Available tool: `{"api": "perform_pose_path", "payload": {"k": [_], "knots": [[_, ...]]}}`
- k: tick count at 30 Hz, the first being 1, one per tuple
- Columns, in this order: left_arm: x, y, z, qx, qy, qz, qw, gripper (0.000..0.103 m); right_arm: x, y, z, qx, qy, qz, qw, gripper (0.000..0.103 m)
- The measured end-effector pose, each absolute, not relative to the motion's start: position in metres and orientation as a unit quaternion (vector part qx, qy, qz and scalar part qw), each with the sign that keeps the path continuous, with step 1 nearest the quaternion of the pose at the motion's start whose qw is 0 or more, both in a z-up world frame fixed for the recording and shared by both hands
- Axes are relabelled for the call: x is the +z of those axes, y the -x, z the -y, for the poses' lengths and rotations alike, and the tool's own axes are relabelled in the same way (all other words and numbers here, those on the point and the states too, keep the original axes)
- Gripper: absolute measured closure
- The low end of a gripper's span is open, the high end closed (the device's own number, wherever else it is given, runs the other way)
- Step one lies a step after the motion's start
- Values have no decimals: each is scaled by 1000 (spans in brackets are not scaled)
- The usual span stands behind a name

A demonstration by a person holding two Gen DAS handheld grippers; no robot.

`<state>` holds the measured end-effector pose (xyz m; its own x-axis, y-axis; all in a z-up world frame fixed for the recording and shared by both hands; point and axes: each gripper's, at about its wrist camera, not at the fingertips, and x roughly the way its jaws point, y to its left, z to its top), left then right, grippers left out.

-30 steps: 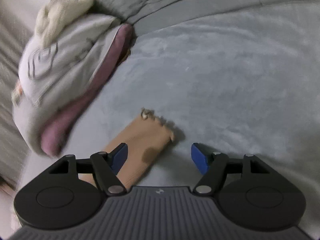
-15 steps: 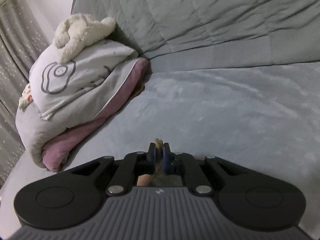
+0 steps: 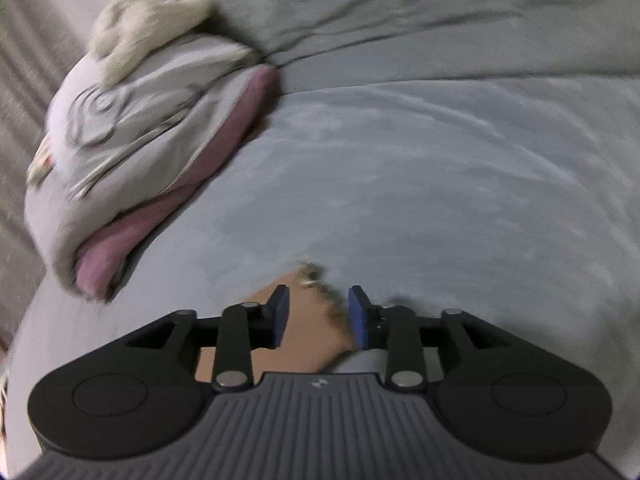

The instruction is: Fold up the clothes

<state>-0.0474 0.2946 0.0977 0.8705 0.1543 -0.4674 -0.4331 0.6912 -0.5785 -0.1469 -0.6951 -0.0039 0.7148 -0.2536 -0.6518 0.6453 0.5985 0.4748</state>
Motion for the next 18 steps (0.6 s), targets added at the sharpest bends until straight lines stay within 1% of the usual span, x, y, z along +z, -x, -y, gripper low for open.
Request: {"api": "perform_pose_path", "payload": {"k": [1,2,3,4,5,8,9,10,11,13,15,18], "knots": [[100,52,-297,161,372,-189,895,80,-2,144,691,-256,-360,-272,855,54],[101,57,-300,158,386,-183,890,74,0,143,685,-249,-360,-274,857,53],[105,62,-298,157,391,-178,889,61,1,141,680,-241,-360,-275,858,53],[108,66,-293,158,387,-177,891,51,3,140,676,-232,-363,-274,860,52],[114,68,-283,153,366,-182,900,39,5,142,672,-222,-367,-272,861,52],[131,75,-237,90,282,-211,931,36,10,145,659,-191,-387,-263,863,52],[136,80,-210,47,243,-230,941,35,12,146,650,-168,-402,-257,863,52],[137,82,-198,29,228,-238,944,34,12,146,642,-147,-413,-255,862,52],[134,89,-169,-13,198,-262,944,32,12,146,634,-131,-419,-257,861,51],[124,95,-136,-60,168,-298,938,31,10,144,608,-85,-417,-281,860,51],[103,107,-94,-123,128,-359,916,31,7,142,581,-45,-394,-309,864,51],[85,133,-65,-155,98,-401,898,31,1,149,538,15,-351,-348,869,50]]}}
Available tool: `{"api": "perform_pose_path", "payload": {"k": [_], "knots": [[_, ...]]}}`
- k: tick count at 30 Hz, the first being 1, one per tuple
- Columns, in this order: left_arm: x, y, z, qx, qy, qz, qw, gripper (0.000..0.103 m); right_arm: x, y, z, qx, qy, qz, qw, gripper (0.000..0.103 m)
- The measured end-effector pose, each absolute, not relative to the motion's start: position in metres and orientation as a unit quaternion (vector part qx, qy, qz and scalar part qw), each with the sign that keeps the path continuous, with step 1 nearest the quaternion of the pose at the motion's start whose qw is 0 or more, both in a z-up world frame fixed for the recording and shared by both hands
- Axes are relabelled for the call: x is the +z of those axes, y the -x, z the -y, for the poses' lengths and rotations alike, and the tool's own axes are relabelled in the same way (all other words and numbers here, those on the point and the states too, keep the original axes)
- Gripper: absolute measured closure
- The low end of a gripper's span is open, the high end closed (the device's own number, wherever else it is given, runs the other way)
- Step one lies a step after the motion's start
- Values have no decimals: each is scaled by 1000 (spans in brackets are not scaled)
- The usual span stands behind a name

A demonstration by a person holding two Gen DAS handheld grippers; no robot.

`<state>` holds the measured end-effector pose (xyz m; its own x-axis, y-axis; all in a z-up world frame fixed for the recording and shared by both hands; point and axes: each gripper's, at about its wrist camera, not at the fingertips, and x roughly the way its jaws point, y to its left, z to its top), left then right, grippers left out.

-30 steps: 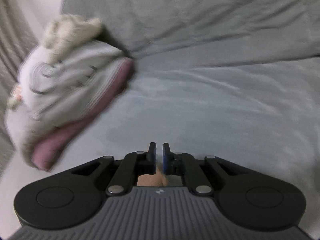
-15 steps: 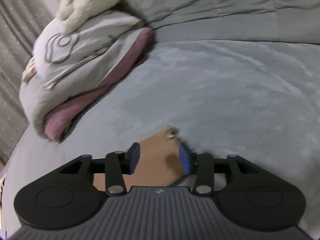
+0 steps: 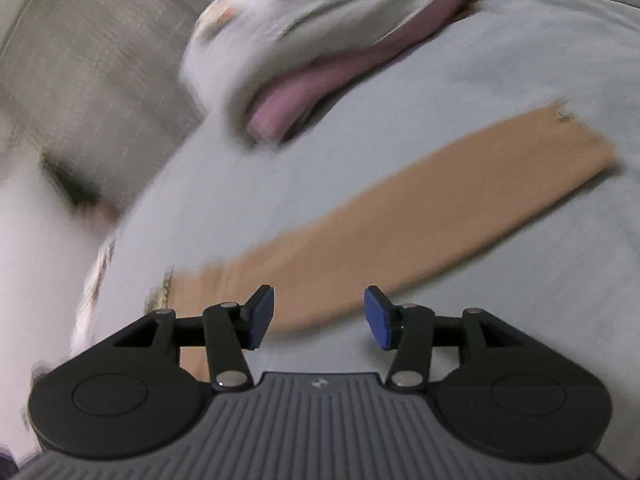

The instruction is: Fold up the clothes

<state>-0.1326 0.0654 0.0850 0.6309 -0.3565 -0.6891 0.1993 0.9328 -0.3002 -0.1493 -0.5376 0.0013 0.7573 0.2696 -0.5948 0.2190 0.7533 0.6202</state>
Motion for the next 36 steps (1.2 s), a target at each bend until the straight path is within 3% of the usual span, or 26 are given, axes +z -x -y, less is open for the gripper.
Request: {"api": "perform_pose_path", "payload": {"k": [9,13,19,20,22,23,24,27,29,30,33,36], "knots": [[61,201,-91,-228,227,-458,828,31,-49,252,461,171,-471,-365,784,47],[28,228,-70,-202,221,-497,815,31,-52,292,444,172,-456,-367,792,47],[27,244,-44,-172,204,-487,832,25,-41,331,430,173,-444,-354,805,44],[26,244,-42,-170,204,-487,832,30,-42,332,423,177,-438,-355,806,44],[28,245,-35,-174,198,-489,831,57,-43,332,413,182,-421,-359,813,44],[28,246,-34,-175,201,-491,829,83,-44,332,409,182,-413,-359,817,44],[27,247,-34,-178,212,-495,824,92,-44,333,408,177,-405,-358,823,44],[21,251,-29,-175,214,-495,824,94,-42,334,400,162,-381,-354,839,48],[24,252,-29,-172,218,-490,826,94,-39,332,388,155,-358,-358,848,68],[26,252,-31,-169,225,-485,828,94,-39,332,386,152,-357,-359,849,87],[32,256,-43,-168,257,-471,827,95,-38,337,386,137,-353,-357,854,89],[46,259,-52,-170,283,-456,827,95,-14,337,374,124,-277,-341,890,89]]}}
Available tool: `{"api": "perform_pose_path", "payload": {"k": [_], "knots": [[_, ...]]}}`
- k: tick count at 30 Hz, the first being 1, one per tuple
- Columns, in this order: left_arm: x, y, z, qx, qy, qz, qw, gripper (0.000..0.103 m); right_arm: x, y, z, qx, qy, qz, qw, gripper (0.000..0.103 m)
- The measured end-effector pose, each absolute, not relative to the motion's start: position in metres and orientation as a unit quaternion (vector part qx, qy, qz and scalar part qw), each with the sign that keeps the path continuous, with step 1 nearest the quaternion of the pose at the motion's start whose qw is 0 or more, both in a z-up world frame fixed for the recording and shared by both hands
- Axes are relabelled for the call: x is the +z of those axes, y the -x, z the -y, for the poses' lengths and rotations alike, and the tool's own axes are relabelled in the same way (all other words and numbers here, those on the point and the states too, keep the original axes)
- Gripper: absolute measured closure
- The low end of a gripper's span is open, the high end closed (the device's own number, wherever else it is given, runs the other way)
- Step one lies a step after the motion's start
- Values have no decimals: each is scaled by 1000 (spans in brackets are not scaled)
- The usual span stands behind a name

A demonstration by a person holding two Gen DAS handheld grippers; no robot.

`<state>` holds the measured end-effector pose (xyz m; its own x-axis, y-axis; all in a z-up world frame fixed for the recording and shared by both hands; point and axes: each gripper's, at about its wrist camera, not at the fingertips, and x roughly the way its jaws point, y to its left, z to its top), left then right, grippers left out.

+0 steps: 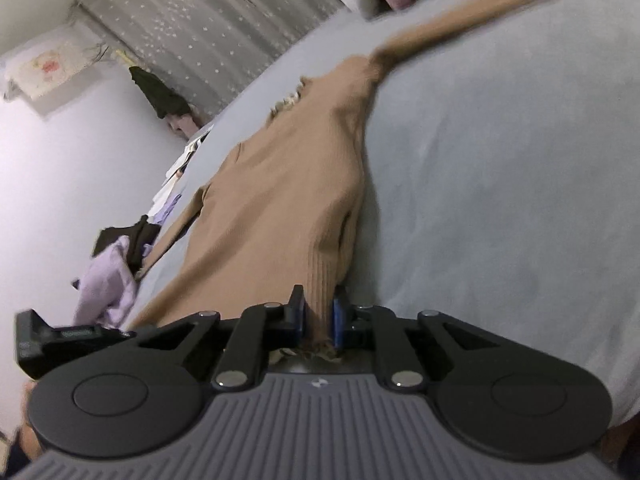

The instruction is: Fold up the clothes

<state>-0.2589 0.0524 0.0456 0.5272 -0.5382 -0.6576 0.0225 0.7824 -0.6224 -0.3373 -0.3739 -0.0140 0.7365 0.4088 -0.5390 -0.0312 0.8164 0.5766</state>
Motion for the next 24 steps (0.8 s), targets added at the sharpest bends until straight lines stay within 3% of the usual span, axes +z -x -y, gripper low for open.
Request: {"api": "perform_pose_path", "payload": {"k": [5,10,14,16,21,24], "knots": [[84,263,-51,-180,290,-429,836,95,46,342,324,105,-52,-336,935,89],[99,276,-51,-172,251,-432,849,95,59,350,292,131,47,-385,912,87],[81,274,-62,-157,242,-466,836,93,25,355,285,146,57,-445,882,79],[78,275,-65,-148,241,-472,835,92,14,353,292,139,44,-453,879,70],[104,279,-81,-108,212,-435,869,85,39,347,327,123,2,-407,905,45],[121,278,-87,-83,199,-405,888,78,51,331,346,115,-19,-382,917,45]]}}
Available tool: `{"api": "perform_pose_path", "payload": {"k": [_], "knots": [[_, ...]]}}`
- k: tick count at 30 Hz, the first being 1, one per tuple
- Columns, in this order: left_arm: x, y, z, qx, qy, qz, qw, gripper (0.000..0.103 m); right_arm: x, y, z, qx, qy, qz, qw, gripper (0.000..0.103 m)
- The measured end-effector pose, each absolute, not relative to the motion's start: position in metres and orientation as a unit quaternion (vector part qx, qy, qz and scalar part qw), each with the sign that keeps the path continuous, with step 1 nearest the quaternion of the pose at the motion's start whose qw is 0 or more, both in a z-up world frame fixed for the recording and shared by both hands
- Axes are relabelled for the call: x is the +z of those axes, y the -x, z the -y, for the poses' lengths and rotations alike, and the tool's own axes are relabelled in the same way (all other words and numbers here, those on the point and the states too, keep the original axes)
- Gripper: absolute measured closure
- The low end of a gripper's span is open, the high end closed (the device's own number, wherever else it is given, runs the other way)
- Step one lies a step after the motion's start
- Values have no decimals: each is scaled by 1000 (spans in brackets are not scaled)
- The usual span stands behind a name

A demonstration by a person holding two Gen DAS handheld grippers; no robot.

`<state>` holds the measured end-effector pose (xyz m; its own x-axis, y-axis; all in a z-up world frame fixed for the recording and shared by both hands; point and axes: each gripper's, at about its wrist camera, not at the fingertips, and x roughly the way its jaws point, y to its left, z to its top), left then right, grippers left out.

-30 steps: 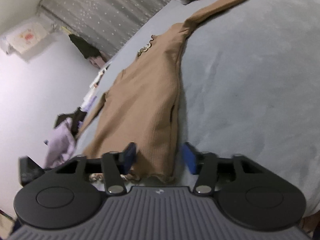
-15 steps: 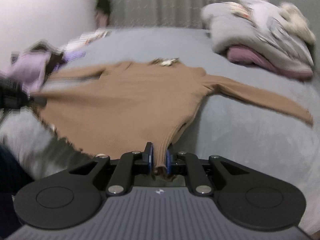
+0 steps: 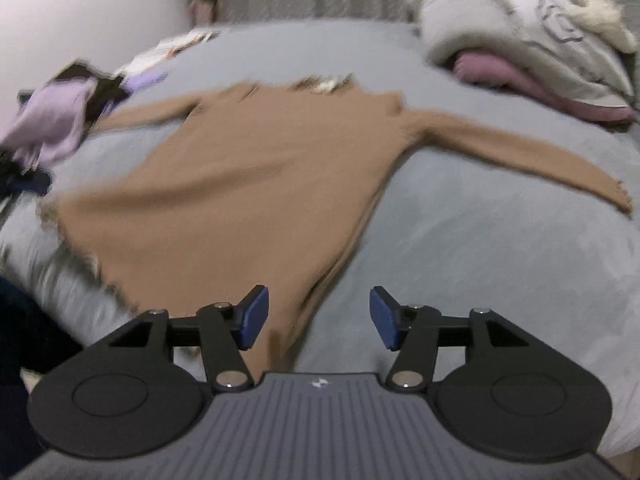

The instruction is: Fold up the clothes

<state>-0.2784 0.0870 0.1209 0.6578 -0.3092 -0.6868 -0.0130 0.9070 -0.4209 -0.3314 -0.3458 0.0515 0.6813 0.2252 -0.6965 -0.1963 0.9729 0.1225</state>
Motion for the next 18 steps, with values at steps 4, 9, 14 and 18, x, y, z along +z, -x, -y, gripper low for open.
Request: {"api": "perform_pose_path", "payload": {"k": [4,9,14,18], "knots": [[131,257,-63,-106,141,-389,904,70,44,292,349,170,-72,-379,907,45],[86,218,-9,-134,36,-436,889,53,-2,254,324,191,-45,-455,869,45],[43,211,-18,-149,13,-479,865,61,5,276,337,189,-6,-471,861,39],[70,177,-67,-116,70,-455,880,52,19,266,384,158,-54,-445,880,29]]}}
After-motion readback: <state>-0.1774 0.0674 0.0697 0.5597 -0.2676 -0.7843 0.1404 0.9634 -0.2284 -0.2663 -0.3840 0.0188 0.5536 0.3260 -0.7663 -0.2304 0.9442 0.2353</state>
